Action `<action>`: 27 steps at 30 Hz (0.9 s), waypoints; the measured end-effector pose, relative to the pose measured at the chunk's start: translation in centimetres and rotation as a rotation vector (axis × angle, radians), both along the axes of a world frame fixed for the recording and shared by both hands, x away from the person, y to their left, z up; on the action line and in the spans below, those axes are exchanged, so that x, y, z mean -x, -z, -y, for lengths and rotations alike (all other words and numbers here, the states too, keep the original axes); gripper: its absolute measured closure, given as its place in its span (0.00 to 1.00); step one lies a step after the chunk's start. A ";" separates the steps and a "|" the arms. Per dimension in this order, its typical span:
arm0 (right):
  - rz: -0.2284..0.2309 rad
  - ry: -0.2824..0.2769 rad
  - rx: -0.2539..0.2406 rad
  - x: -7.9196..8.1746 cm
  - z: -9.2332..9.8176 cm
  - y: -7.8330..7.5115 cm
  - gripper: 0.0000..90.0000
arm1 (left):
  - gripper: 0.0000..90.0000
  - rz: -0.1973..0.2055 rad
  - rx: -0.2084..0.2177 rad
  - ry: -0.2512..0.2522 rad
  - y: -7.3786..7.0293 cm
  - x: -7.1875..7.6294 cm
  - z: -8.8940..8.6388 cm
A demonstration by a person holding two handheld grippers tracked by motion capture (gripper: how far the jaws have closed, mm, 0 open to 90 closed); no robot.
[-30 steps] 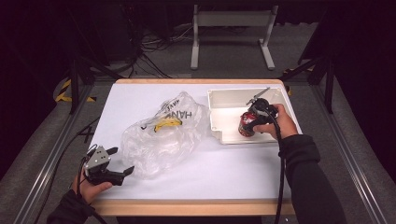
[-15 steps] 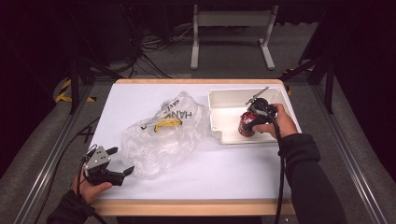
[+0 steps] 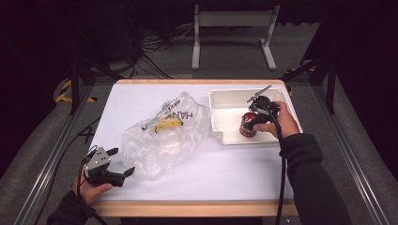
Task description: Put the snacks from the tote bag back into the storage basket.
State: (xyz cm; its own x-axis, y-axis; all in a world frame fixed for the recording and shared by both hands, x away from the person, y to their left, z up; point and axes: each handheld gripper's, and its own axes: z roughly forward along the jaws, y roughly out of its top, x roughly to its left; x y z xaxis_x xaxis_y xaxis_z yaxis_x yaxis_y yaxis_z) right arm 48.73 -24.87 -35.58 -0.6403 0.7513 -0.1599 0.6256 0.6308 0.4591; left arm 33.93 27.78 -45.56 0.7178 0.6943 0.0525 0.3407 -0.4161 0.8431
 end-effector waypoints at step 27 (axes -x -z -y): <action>0.183 -0.044 0.027 6.1 1.4 -2.1 0.14 | 0.05 0.000 0.016 -0.008 0.0 0.0 -0.2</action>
State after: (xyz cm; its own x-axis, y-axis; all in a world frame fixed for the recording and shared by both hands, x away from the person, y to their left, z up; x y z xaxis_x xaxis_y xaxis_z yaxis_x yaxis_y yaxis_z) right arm 42.60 -26.25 -33.49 -0.6307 0.7171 -0.2966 0.5046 0.6693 0.5454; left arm 33.92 28.00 -45.60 0.7120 0.7009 0.0413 0.3444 -0.4000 0.8493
